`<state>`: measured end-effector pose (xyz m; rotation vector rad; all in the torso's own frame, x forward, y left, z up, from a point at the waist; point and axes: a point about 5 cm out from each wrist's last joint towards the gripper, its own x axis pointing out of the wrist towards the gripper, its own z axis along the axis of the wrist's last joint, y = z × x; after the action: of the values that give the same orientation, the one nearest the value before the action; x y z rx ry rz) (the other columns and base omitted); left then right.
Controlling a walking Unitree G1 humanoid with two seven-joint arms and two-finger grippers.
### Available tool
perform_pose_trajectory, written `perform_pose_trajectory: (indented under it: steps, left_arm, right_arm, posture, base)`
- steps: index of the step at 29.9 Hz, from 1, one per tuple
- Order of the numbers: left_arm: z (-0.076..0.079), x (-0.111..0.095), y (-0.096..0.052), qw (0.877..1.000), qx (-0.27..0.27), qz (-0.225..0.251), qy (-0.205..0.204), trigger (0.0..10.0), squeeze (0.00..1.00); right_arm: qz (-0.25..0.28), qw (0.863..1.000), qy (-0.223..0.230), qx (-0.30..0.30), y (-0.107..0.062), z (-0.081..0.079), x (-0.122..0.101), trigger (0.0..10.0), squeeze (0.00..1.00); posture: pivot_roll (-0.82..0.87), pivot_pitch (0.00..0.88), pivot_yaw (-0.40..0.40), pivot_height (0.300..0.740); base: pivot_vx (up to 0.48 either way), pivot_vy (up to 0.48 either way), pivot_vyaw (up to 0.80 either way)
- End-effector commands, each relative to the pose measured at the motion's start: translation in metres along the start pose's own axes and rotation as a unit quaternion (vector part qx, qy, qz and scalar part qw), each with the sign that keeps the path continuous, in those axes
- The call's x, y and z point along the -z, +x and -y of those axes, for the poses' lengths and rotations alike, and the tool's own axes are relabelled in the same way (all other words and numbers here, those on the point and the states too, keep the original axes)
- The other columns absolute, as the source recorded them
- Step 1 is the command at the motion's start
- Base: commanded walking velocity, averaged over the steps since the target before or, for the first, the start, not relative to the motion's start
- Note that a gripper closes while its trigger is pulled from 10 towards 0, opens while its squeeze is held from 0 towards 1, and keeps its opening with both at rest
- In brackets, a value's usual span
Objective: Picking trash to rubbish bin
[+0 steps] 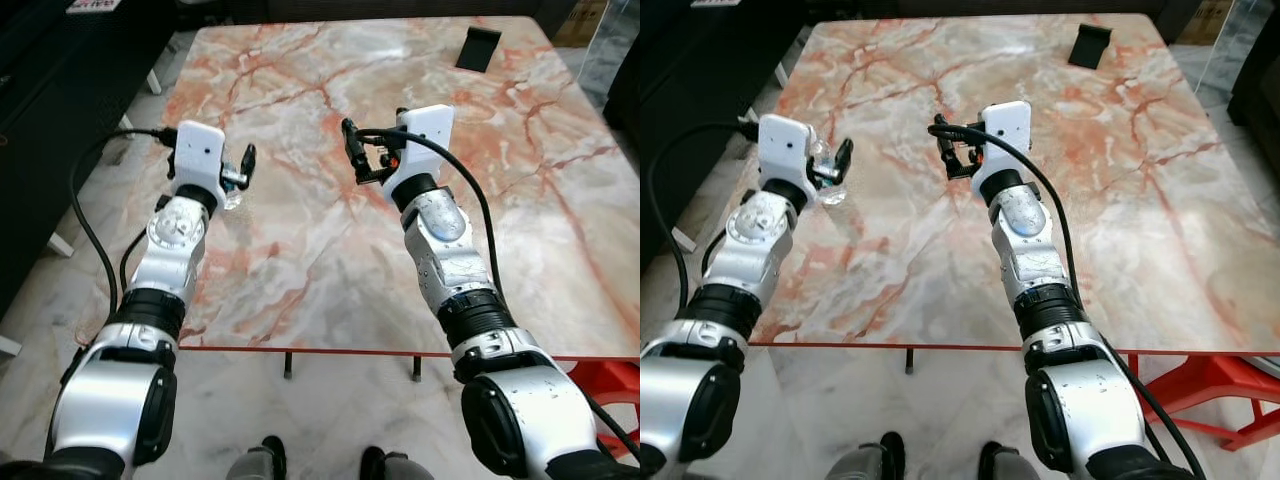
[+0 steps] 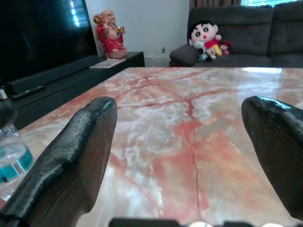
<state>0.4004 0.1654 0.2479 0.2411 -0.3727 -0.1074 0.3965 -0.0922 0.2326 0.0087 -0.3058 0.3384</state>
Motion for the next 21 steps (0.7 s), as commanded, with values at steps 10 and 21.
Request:
perform_pose_trajectory:
  steps: [10, 21]
  left_arm:
    - [-0.014, -0.012, 0.015, 0.999, -0.042, -0.005, -0.026, 10.0, 0.0]
    - [-0.022, -0.005, 0.017, 0.995, -0.082, -0.049, -0.039, 10.0, 0.0]
  right_arm:
    - [-0.012, 1.0, 0.004, -0.014, -0.01, -0.006, 0.013, 10.0, 0.0]
    - [-0.039, 0.999, 0.004, -0.004, -0.029, 0.001, 0.032, 10.0, 0.0]
  posture:
    - [0.04, 0.274, 0.049, 0.74]
    - [0.04, 0.274, 0.045, 0.74]
  base:
    - [0.0, 0.0, 0.0]
    - [0.0, 0.0, 0.0]
